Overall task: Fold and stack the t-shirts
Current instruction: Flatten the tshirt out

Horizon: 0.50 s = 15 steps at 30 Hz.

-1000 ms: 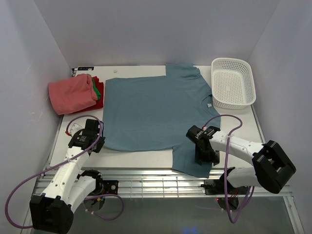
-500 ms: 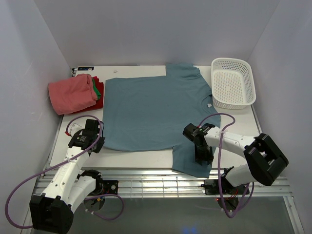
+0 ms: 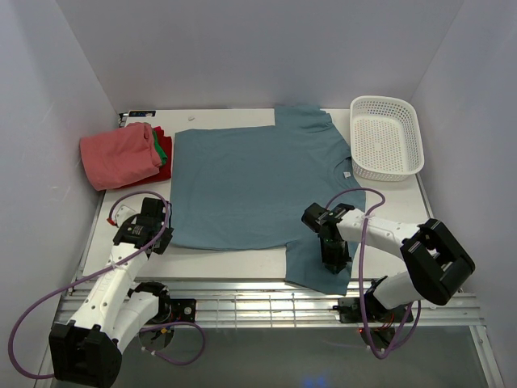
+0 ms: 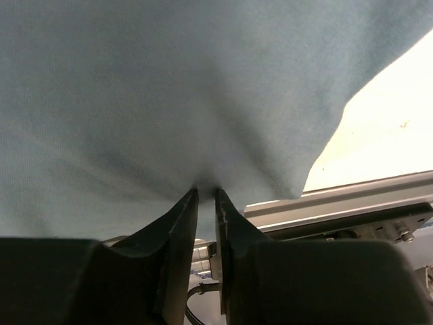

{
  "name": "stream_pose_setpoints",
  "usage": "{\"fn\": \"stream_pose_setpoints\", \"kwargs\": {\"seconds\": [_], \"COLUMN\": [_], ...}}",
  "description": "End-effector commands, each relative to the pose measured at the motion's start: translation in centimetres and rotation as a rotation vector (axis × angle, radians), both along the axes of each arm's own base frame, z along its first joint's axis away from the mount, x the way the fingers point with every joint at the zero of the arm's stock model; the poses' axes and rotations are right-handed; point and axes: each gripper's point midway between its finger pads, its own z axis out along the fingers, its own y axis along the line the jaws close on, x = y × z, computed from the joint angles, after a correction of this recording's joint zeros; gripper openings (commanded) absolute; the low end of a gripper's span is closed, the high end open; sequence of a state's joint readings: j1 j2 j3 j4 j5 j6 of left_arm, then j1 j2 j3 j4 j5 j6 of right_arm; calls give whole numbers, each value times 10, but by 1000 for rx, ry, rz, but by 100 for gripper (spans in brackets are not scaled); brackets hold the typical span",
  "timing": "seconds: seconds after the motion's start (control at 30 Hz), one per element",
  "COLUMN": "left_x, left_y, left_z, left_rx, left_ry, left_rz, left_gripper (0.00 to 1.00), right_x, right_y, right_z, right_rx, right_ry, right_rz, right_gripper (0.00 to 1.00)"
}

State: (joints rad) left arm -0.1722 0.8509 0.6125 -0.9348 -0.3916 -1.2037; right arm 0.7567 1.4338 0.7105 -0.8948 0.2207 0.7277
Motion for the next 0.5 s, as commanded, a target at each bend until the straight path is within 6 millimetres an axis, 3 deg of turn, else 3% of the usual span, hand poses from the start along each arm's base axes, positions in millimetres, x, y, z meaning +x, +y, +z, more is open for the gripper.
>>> {"fn": "stream_pose_setpoints", "kwargs": {"seconds": [0.0, 0.13, 0.27, 0.47], "left_x": [4, 5, 8, 8], "left_y": [7, 8, 12, 14], "left_z": [9, 11, 16, 20], "left_rx": [33, 38, 58, 76], "left_ry": [-22, -25, -33, -35], "left_rz": [20, 22, 21, 13], "left_gripper": [0, 0, 0, 0], "right_x": [-4, 3, 13, 47], "right_y": [3, 19, 22, 37], "right_z": [-27, -31, -30, -4], "right_rx": [23, 93, 102, 134], "right_ry": [10, -5, -44, -171], "right_rz": [-7, 3, 16, 17], "right_gripper": [18, 11, 8, 8]}}
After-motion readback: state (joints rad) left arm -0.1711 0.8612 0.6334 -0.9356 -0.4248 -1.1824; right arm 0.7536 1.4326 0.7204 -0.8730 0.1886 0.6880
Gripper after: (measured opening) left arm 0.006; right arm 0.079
